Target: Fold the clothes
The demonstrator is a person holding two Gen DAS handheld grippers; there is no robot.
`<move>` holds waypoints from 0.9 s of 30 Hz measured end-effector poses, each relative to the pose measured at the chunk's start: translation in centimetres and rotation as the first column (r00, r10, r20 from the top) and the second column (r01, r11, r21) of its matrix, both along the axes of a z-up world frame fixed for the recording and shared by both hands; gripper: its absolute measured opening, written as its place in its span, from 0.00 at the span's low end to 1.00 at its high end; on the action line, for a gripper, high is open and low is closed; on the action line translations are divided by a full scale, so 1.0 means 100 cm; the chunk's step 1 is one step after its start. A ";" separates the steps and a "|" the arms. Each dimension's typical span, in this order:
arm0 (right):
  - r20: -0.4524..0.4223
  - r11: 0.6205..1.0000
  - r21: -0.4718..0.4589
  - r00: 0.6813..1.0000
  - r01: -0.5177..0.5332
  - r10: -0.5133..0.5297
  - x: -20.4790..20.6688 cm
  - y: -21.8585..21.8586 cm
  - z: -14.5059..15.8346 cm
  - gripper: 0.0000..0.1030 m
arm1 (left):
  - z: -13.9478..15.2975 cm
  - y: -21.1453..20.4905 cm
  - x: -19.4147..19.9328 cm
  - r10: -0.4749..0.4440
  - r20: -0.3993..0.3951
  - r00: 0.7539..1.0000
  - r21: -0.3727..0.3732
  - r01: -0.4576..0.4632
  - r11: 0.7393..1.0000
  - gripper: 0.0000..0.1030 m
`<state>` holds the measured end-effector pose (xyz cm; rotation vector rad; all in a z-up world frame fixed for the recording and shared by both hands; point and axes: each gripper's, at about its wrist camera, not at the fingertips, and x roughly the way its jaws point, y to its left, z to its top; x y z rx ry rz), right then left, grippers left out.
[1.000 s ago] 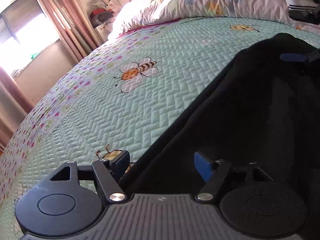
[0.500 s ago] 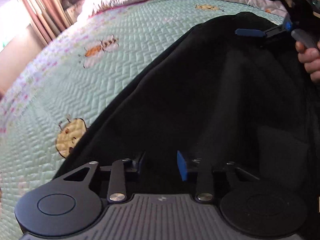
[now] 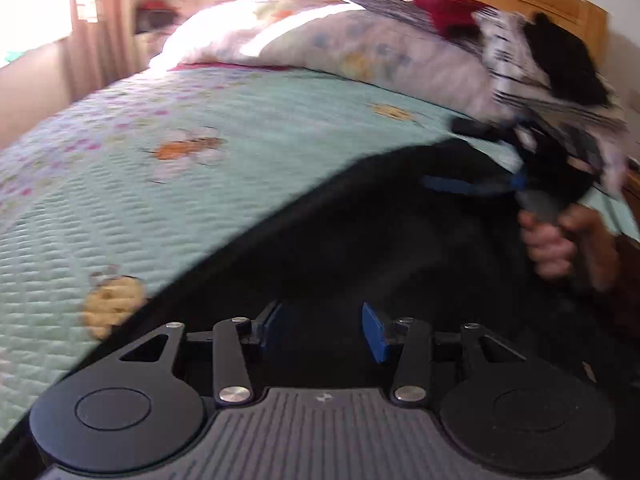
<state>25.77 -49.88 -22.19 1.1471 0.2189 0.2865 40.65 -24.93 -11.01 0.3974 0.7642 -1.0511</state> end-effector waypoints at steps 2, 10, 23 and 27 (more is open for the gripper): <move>0.000 1.000 0.006 1.000 0.002 -0.002 -0.001 0.000 -0.001 0.87 | -0.015 -0.018 -0.011 -0.101 -0.077 0.992 0.020 0.103 0.994 0.46; 0.007 1.000 0.001 1.000 0.008 -0.008 -0.002 0.000 0.000 0.87 | -0.048 -0.016 0.104 0.146 -0.248 0.958 0.024 -0.144 0.989 0.07; 0.007 1.000 0.011 1.000 0.020 -0.021 -0.010 -0.002 -0.003 0.87 | -0.050 -0.026 0.105 0.201 -0.155 0.967 0.122 -0.183 0.975 0.53; -0.007 0.999 -0.023 1.000 0.022 -0.022 -0.009 0.001 -0.001 0.87 | -0.037 -0.037 0.122 0.413 0.170 0.895 0.132 -0.436 0.890 0.31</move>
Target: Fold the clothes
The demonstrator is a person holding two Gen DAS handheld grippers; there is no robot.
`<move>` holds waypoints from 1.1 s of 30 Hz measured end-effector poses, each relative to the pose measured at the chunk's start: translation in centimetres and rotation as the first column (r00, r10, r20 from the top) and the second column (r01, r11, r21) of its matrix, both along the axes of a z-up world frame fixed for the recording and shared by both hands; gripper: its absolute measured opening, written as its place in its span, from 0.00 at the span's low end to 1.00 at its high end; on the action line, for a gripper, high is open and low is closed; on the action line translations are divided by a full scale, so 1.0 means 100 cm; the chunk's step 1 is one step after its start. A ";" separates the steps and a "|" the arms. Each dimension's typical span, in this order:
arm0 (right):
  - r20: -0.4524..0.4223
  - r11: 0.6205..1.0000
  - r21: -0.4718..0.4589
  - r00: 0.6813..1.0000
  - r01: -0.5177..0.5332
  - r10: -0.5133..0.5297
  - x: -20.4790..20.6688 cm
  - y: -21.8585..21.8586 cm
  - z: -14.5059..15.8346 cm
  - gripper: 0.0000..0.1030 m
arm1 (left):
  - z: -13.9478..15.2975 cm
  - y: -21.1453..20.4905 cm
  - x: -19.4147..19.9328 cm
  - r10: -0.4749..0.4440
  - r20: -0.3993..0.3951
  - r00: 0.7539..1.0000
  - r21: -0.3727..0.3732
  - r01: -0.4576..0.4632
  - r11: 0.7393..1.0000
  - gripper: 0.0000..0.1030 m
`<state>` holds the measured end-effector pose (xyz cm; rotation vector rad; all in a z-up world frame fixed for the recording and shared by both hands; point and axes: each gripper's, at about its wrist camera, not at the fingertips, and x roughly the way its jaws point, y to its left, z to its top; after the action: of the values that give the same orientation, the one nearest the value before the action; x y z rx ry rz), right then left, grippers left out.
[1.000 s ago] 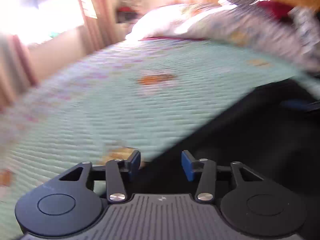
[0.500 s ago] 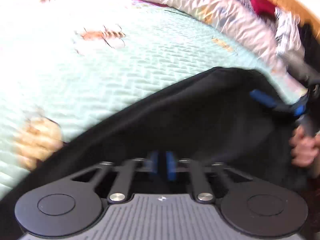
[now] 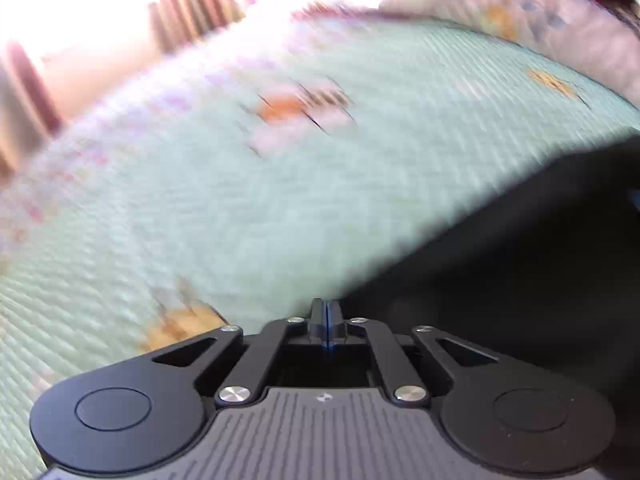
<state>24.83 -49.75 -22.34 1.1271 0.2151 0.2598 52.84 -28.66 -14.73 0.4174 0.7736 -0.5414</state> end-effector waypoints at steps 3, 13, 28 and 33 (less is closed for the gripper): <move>0.005 1.000 0.006 1.000 0.006 -0.006 -0.003 0.000 0.001 0.87 | 0.017 0.016 -0.008 0.026 0.000 1.000 -0.163 -0.025 0.986 0.36; 0.015 1.000 -0.021 1.000 0.021 -0.021 -0.009 0.002 0.006 0.87 | -0.027 -0.050 -0.049 -0.249 -0.154 0.956 -0.056 0.243 0.968 0.64; 0.018 1.000 -0.007 1.000 0.023 -0.023 -0.011 0.004 0.007 0.87 | -0.026 -0.056 -0.086 -0.312 -0.227 0.923 -0.122 0.290 0.949 0.68; 0.015 0.999 -0.034 1.000 0.017 -0.016 -0.008 0.007 0.010 0.87 | -0.023 -0.072 -0.021 -0.058 -0.074 0.996 -0.112 0.049 0.993 0.68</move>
<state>24.06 -49.10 -21.34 1.0923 0.1965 0.2487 50.75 -35.87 -17.05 0.3176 0.8047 -0.6504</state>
